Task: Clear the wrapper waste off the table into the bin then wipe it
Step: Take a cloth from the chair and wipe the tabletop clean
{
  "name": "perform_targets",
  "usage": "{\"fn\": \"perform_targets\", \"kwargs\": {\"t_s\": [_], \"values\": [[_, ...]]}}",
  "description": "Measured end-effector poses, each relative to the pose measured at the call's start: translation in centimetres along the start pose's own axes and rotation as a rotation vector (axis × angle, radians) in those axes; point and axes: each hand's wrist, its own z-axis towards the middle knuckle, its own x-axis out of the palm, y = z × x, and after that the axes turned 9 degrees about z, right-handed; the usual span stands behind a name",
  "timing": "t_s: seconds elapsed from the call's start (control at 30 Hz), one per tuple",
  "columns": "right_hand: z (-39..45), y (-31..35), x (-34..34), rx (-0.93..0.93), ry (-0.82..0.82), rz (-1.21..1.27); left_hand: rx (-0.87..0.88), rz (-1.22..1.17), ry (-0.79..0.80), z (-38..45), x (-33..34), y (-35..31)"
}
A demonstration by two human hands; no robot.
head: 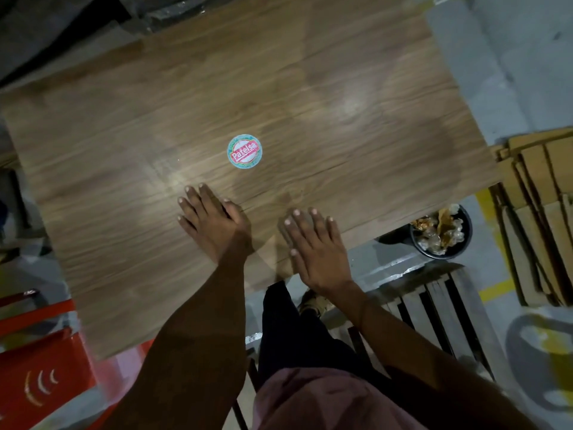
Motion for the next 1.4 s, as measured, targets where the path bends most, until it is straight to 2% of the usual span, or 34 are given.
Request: {"fn": "perform_targets", "kwargs": {"t_s": [0.13,0.17,0.2,0.23,0.3,0.33,0.37,0.4,0.47,0.53,0.57,0.67,0.73,0.93,0.97,1.0,1.1,1.13,1.2,1.33,1.4], "values": [[2.5,-0.1,-0.4,0.495,-0.204,0.075,-0.007,0.007,0.002,0.0,-0.2,0.0],[3.4,0.5,-0.3,0.552,-0.211,0.086,-0.01,0.007,0.008,0.0,-0.2,-0.1],[4.2,1.2,-0.1,0.514,-0.183,0.08,-0.012,0.002,0.015,0.0,-0.3,-0.1],[4.7,1.7,0.2,0.371,-0.125,0.047,-0.012,-0.003,0.017,0.0,-0.3,-0.1],[5.6,1.4,0.1,-0.031,0.011,-0.038,-0.006,-0.011,0.011,-0.1,-0.4,-0.2],[6.3,0.7,-0.2,-0.13,0.038,-0.054,-0.003,-0.012,0.009,-0.1,-0.4,-0.2],[7.3,0.2,-0.4,-0.128,0.013,-0.048,-0.003,-0.009,0.01,-0.1,-0.4,-0.3],[8.5,-0.1,-0.6,-0.032,-0.049,-0.024,-0.005,-0.006,0.018,0.0,-0.4,-0.2],[10.9,0.2,-0.8,0.291,-0.175,0.045,-0.004,0.001,0.035,0.0,-0.4,-0.1],[13.3,1.7,-0.6,0.469,-0.217,0.052,0.002,0.009,0.039,0.1,-0.3,0.0],[14.3,2.5,-0.5,0.442,-0.197,0.051,0.003,0.011,0.039,0.1,-0.3,0.0],[16.2,3.5,-0.1,0.048,-0.06,-0.006,-0.001,0.039,0.052,0.2,-0.4,-0.1],[17.8,3.2,-0.3,-0.031,-0.038,-0.028,-0.01,0.051,0.075,0.2,-0.5,-0.1],[22.8,4.0,-0.7,0.489,-0.211,0.042,0.011,0.085,0.06,0.3,-0.4,-0.1],[23.2,4.7,-0.5,0.498,-0.196,0.045,0.01,0.093,0.08,0.3,-0.4,-0.1],[23.3,5.6,-0.3,0.432,-0.146,0.034,0.007,0.098,0.097,0.4,-0.5,-0.1],[23.5,6.4,-0.4,0.042,0.043,-0.027,0.077,0.138,0.141,0.8,-1.5,0.0],[23.7,6.0,-0.7,-0.001,0.061,-0.047,0.116,0.17,0.166,1.7,-1.9,0.1],[24.6,4.7,-1.4,0.088,0.023,-0.067,0.102,0.156,0.183,4.7,-2.2,0.0],[26.6,3.0,-2.5,0.454,-0.089,0.016,0.118,0.134,0.101,10.3,-2.1,-1.7],[27.4,3.0,-2.7,0.438,-0.064,0.016,0.112,0.133,0.102,11.7,-1.7,-3.3]]}}
